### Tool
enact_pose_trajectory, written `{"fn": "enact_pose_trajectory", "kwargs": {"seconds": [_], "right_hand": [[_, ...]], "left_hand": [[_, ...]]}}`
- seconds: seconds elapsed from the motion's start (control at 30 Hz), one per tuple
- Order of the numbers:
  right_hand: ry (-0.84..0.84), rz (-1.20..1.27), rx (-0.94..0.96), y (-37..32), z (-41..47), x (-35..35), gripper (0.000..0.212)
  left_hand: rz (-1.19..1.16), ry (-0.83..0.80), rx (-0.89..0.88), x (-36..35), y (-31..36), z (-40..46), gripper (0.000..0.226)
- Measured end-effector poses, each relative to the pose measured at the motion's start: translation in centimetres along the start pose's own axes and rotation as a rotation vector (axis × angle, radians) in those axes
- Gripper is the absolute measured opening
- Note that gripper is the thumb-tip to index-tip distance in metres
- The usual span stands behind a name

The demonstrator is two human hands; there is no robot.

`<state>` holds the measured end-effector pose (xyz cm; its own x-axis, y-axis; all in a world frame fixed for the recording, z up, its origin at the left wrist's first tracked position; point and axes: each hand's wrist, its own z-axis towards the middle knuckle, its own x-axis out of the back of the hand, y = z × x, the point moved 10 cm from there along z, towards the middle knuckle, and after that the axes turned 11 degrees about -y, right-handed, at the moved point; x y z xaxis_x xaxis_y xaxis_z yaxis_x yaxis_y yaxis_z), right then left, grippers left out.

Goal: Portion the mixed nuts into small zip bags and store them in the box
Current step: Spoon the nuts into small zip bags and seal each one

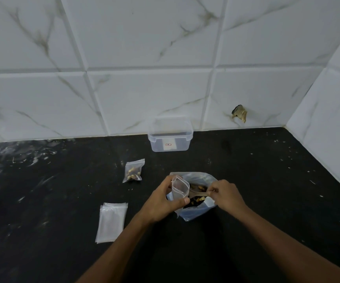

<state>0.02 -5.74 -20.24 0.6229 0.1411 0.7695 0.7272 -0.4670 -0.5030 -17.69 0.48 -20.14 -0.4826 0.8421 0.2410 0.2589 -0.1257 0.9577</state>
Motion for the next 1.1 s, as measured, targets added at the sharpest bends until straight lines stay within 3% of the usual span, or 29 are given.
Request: {"fn": "enact_pose_trajectory", "kwargs": {"seconds": [0.23, 0.37, 0.53, 0.87, 1.1], "right_hand": [[-0.067, 0.341, -0.19, 1.9, 0.1, -2.1, 0.017], [0.003, 0.243, -0.13, 1.8, -0.1, -0.3, 0.017], [-0.048, 0.203, -0.122, 0.8, -0.3, -1.5, 0.021], [-0.051, 0.662, -0.333, 3.7, -1.1, -2.2, 0.018], [-0.058, 0.803, -0.346, 4.4, -2.7, 0.2, 0.015]], "left_hand": [[0.019, -0.001, 0.004, -0.2, -0.1, 0.0, 0.052], [-0.013, 0.033, 0.009, 0.4, -0.3, -0.4, 0.052], [-0.055, 0.023, 0.013, 0.1, -0.5, -0.3, 0.054], [-0.128, 0.071, 0.002, 1.0, -0.4, -0.7, 0.054], [-0.056, 0.185, 0.008, 3.5, 0.0, -1.2, 0.063]]}}
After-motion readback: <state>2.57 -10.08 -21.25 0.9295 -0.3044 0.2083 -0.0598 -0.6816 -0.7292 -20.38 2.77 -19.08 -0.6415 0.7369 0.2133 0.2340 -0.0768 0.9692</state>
